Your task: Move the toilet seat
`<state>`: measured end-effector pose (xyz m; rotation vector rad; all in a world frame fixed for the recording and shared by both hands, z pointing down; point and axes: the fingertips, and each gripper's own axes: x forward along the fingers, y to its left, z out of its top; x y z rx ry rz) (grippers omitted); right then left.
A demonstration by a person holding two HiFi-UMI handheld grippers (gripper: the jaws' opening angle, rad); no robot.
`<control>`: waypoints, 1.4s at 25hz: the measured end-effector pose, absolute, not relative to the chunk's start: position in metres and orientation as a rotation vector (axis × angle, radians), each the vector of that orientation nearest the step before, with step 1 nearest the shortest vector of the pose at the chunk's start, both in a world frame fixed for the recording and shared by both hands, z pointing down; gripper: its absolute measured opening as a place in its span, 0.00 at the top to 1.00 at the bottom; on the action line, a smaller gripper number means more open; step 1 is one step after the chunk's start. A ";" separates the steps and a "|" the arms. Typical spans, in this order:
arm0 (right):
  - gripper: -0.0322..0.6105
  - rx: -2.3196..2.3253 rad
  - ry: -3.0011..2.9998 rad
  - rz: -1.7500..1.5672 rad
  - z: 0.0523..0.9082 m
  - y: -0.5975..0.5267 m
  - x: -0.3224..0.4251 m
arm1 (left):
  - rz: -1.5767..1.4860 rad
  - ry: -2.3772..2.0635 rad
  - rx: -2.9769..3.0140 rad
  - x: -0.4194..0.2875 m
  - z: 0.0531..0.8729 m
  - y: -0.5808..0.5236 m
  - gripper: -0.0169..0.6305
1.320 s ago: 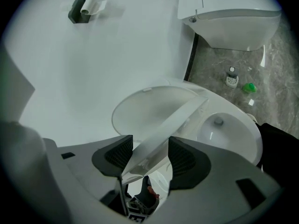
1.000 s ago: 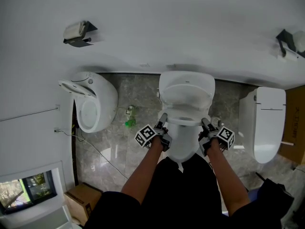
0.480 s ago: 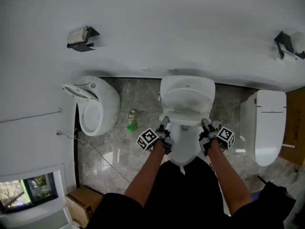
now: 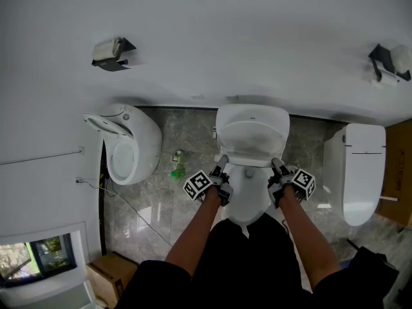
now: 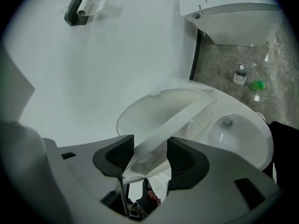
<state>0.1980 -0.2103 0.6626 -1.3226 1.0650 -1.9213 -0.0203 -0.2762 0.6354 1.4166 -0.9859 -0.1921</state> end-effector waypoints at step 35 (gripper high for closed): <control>0.57 -1.295 1.009 -1.894 0.671 -0.286 0.226 | -0.257 -1.027 1.399 0.007 0.645 -0.359 0.54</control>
